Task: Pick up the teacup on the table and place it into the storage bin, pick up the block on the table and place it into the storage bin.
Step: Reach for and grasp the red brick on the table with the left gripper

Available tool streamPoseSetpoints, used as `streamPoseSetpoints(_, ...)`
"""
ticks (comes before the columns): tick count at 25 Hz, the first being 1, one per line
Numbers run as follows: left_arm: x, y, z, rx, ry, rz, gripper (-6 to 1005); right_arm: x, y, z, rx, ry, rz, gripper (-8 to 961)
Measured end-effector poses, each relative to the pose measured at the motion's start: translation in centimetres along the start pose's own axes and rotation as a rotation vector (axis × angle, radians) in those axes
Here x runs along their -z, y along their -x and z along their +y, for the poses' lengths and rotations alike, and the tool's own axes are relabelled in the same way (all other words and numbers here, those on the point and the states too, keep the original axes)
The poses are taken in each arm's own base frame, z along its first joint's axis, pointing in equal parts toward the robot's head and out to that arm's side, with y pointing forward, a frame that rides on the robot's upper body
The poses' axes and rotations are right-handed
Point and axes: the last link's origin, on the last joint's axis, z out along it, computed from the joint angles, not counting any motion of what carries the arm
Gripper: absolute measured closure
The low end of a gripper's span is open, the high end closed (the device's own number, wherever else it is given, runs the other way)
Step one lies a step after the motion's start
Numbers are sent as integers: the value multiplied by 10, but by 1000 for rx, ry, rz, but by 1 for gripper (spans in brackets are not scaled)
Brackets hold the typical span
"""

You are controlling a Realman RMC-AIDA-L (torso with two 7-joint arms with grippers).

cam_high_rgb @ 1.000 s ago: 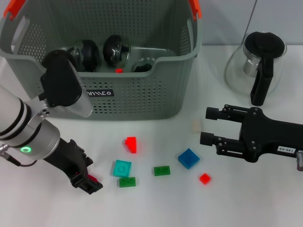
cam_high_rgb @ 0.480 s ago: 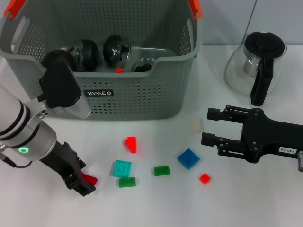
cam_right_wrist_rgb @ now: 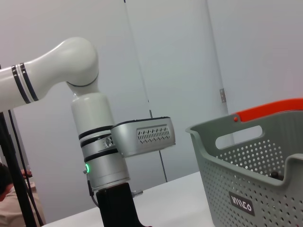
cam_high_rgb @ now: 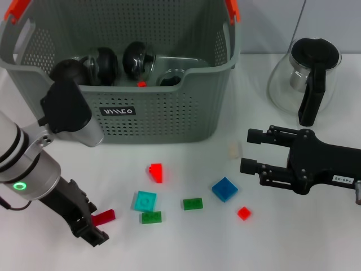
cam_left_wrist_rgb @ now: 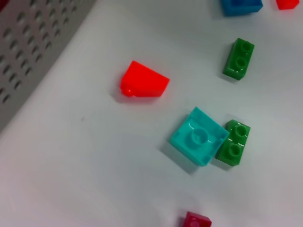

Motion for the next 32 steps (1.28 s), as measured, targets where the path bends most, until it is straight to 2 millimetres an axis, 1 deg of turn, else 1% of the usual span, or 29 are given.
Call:
streamPoseSetpoints(5,0,4,1,12,1,0,371,0,0,0,0,0,1,237)
streamPoseSetpoints(12,-1,6,-8,44,-75,24,378,1,0,0,1,-1,1,237)
streamPoseSetpoints(24,-3,8,0,23,-58,7,392,-1,2,-1,6,4,0,238)
streamPoseSetpoints(29,-4,7,0,22,-59,6,560,-1,2,-1,5,3,0,238)
streamPoseSetpoints(32,-4,7,0,21,-60,6,553,0,1,-1,3,1,0,238)
